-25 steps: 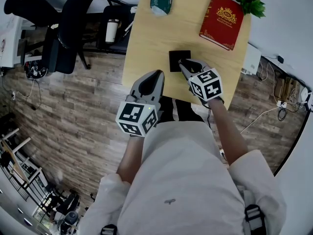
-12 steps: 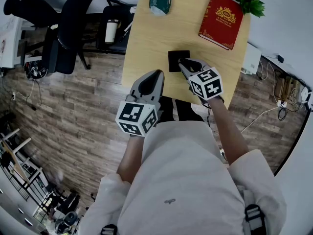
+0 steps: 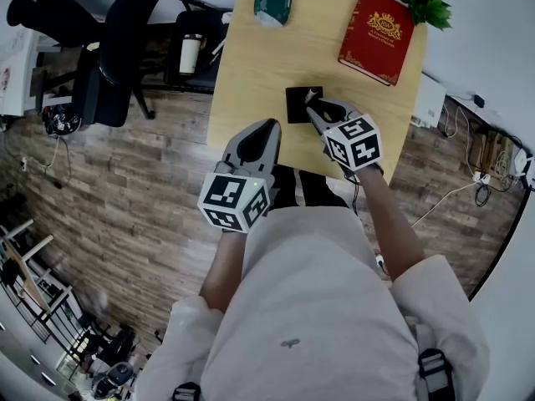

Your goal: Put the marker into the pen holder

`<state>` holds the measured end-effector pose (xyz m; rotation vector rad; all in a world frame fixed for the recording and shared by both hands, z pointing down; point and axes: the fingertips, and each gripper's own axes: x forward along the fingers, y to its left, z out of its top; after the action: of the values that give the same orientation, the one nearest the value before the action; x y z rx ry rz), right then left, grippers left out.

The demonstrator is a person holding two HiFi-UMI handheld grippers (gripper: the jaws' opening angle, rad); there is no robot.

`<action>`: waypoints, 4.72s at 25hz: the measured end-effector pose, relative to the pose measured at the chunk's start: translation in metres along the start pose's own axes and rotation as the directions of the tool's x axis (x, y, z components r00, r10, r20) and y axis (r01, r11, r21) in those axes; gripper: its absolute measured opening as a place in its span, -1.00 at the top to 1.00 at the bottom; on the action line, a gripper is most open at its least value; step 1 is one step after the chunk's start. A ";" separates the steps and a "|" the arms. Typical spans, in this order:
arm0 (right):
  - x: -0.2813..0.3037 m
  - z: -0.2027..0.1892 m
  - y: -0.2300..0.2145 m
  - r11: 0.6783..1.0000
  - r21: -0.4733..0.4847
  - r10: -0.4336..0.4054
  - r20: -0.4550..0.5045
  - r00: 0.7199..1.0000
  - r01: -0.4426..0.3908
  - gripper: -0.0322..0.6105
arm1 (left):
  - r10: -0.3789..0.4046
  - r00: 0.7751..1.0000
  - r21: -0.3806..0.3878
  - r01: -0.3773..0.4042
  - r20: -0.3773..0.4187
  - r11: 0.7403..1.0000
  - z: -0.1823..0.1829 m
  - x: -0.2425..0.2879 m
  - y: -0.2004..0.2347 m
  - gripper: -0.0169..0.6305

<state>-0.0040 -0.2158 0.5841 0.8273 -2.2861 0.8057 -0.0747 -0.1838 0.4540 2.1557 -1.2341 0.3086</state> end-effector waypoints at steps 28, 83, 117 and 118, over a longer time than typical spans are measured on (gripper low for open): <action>-0.041 -0.003 0.004 1.000 -0.019 0.012 0.051 0.999 -0.011 0.70 | 0.030 0.999 0.012 -0.030 0.026 0.999 -0.020 -0.013 -0.038 0.90; -0.181 -0.013 0.199 0.983 0.009 -0.171 0.432 0.886 0.185 0.90 | -0.155 0.988 0.344 0.155 -0.029 0.926 -0.078 -0.150 -0.069 0.91; -0.203 -0.034 0.266 0.968 0.012 -0.222 0.499 0.838 0.249 0.90 | -0.299 0.954 0.321 0.276 0.024 0.906 -0.083 -0.212 -0.090 0.92; -0.203 -0.035 0.267 0.968 0.013 -0.224 0.498 0.838 0.251 0.90 | -0.301 0.953 0.322 0.278 0.023 0.905 -0.084 -0.213 -0.090 0.92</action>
<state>-0.0503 0.0477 0.3795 1.3961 -2.5491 0.4482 -0.1047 0.0486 0.3795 2.6090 -0.9279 0.3191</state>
